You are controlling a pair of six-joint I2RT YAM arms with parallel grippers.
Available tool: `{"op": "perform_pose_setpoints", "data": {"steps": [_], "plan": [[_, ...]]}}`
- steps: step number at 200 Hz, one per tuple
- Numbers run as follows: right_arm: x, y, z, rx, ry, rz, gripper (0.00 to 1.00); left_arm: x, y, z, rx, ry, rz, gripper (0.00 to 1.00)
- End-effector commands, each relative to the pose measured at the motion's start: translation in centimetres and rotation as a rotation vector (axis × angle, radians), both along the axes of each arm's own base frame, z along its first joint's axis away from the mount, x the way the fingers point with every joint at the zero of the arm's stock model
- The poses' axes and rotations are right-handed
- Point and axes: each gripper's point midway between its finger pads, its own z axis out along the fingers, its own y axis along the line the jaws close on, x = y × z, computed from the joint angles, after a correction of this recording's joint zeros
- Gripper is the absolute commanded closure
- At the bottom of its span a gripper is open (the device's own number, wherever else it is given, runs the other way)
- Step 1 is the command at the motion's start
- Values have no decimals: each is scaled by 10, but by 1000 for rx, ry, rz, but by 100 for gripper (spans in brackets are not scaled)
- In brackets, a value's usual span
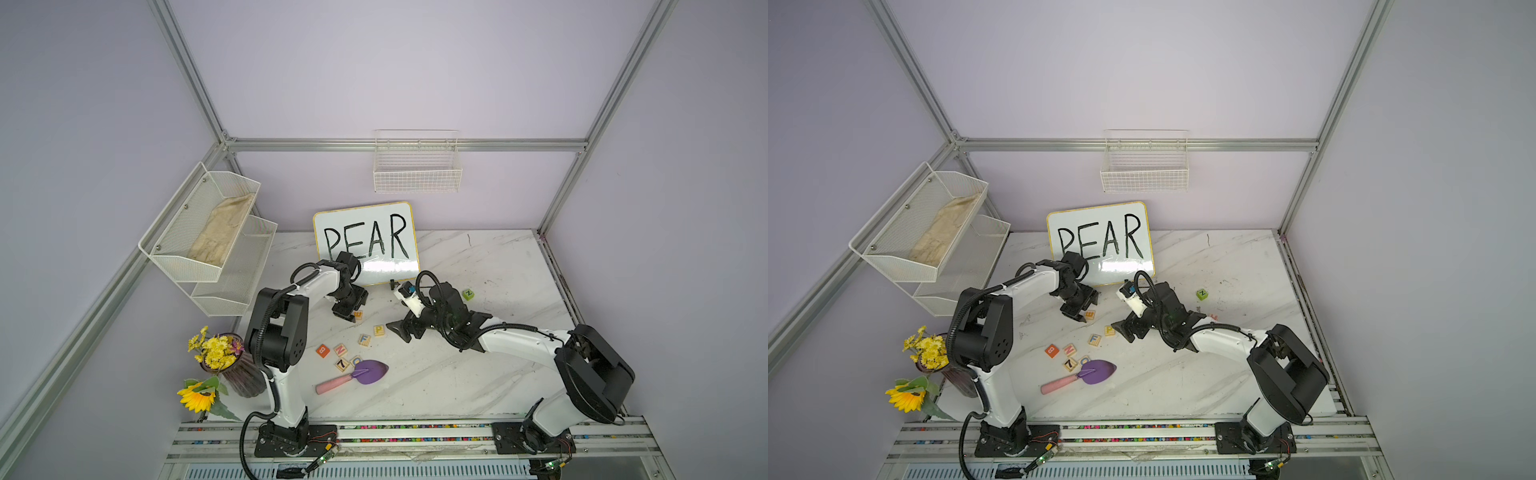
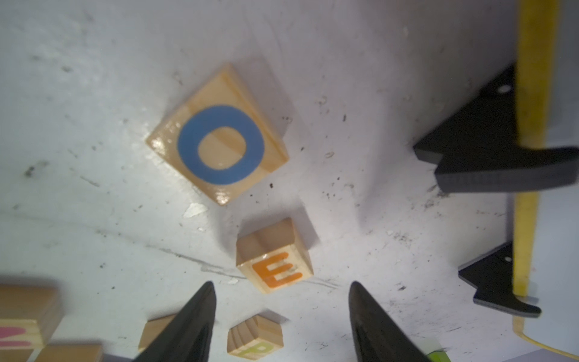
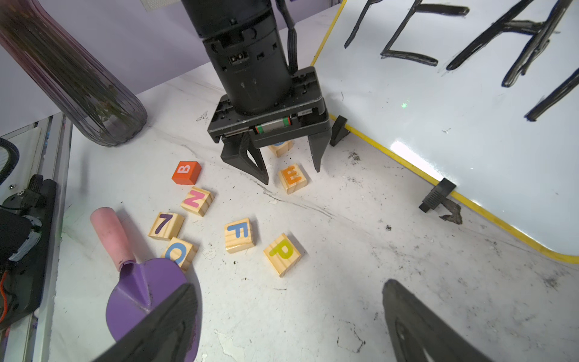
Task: Spell the uppercase word “pear” with letter blocks
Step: Pick up the letter block from the center of the board.
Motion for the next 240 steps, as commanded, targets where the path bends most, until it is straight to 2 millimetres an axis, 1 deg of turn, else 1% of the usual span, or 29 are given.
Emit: {"op": "perform_pose_setpoints", "data": {"steps": [1, 40, 52, 116, 141, 196, 240], "plan": [[2, -3, 11, 19, -48, -3, 5, 25, -2, 22, -11, -68, 9, 38], [5, -4, 10, 30, -33, -12, 5, 27, -2, 20, -7, -68, 5, 39], [6, -5, 9, 31, -31, -16, 5, 27, -3, 19, -10, -62, 3, 44], [8, -8, 9, 33, -28, -26, 5, 23, -2, 13, -8, -44, 6, 44], [8, -8, 8, 35, -26, -26, 5, 21, -3, 9, -18, -31, 3, 48], [10, -9, 9, 38, -26, -32, 5, 22, 0, 12, -3, -42, 3, 49], [10, -10, 9, 38, -27, -37, 5, 18, -1, 6, -7, -22, 4, 51]]}}
